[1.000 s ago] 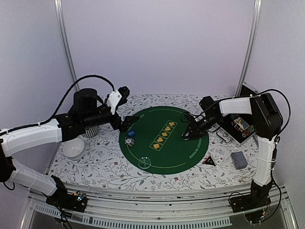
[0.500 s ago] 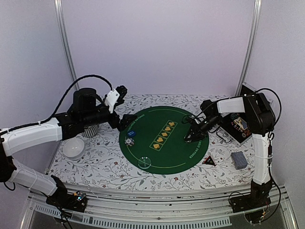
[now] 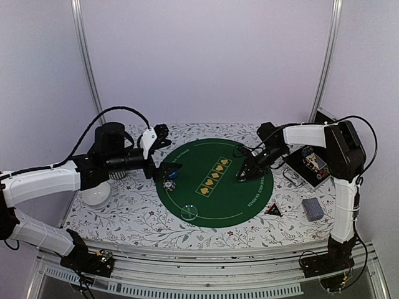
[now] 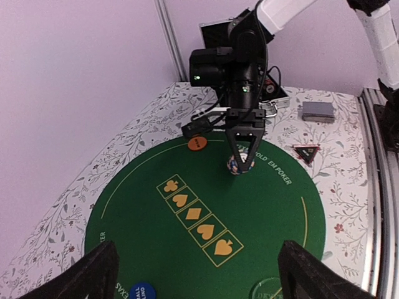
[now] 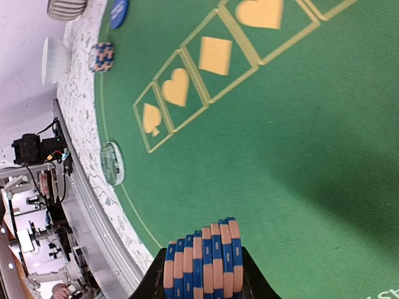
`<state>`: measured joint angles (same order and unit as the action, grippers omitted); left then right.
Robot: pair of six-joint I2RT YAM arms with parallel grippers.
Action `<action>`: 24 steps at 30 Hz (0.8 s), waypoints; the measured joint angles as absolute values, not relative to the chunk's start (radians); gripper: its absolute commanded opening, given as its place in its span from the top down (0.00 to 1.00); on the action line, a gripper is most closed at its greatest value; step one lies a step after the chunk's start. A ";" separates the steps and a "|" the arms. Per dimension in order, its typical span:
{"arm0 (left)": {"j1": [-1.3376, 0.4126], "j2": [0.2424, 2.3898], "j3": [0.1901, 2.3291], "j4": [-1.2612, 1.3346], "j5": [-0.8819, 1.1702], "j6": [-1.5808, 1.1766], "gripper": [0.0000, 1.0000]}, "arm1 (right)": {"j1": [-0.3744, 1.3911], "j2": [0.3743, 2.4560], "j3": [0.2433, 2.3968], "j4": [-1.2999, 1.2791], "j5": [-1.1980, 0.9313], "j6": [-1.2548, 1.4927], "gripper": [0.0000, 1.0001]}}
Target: Distribute texas hold em gaming equipment
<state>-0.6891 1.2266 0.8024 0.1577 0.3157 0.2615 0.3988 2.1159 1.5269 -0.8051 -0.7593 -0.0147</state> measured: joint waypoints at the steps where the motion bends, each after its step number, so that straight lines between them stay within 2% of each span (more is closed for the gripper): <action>1: -0.708 1.227 0.800 0.158 0.319 0.268 0.09 | 0.416 2.095 1.527 -0.804 -0.761 -0.014 0.97; 10: -0.955 1.276 0.754 0.273 0.281 0.171 0.13 | 0.555 1.953 1.372 -0.716 -0.825 0.058 0.97; 16: -0.983 1.401 0.763 0.268 0.217 0.047 0.17 | 0.617 1.972 1.301 -0.681 -0.838 0.095 0.96; 24: -1.003 1.550 0.841 0.206 0.187 -0.081 0.18 | 0.598 2.051 1.301 -0.651 -0.818 0.101 0.85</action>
